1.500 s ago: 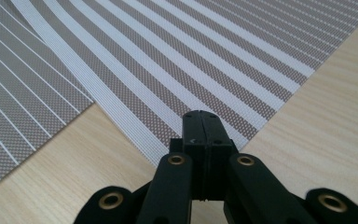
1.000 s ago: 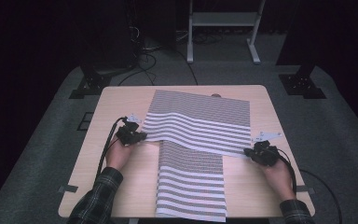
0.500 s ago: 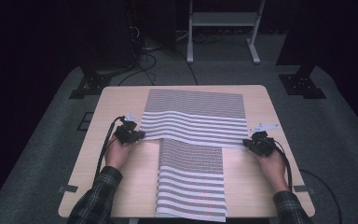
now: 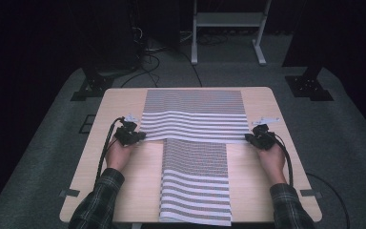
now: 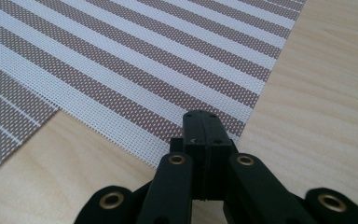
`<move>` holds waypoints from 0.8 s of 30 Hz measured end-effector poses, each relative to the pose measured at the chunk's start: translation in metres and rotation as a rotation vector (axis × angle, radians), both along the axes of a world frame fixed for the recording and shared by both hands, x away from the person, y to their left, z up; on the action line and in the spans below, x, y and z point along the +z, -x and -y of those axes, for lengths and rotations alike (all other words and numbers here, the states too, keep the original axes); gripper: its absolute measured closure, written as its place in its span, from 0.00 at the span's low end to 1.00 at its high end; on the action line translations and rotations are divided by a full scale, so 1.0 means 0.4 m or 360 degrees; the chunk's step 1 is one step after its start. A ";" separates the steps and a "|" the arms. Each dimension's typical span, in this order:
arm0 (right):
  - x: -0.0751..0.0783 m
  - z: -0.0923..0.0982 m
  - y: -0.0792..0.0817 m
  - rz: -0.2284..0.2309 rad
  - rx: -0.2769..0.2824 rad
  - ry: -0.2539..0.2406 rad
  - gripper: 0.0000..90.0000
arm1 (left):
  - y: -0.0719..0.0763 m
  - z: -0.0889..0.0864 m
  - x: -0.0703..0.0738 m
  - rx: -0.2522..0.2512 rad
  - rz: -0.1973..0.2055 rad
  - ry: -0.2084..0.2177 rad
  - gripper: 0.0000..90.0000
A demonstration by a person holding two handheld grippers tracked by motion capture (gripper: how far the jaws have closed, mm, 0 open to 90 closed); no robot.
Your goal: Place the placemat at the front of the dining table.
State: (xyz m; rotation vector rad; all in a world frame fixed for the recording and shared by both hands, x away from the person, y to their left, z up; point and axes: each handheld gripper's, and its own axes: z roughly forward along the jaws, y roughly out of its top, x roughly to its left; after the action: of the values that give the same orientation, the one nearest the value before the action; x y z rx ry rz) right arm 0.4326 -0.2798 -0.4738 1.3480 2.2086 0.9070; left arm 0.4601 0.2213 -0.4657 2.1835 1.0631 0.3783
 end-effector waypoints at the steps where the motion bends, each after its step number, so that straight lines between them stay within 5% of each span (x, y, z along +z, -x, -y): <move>1: 0.000 -0.002 -0.005 0.0002 -0.0002 0.0001 1.00 | -0.003 0.001 0.000 0.0005 0.0002 -0.0004 1.00; 18: 0.008 -0.024 -0.083 -0.0010 -0.0047 0.0094 1.00 | -0.030 0.002 0.000 0.0064 0.0036 -0.0046 1.00; 24: 0.007 -0.029 -0.093 0.0002 -0.0059 0.0109 1.00 | -0.038 -0.003 -0.002 0.0081 0.0038 -0.0015 1.00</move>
State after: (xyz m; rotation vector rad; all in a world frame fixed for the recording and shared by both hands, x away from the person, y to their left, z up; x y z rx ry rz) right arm 0.4698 -0.2681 -0.4710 1.3519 2.1855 0.8116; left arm 0.4752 0.2227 -0.4666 2.1579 1.1078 0.4324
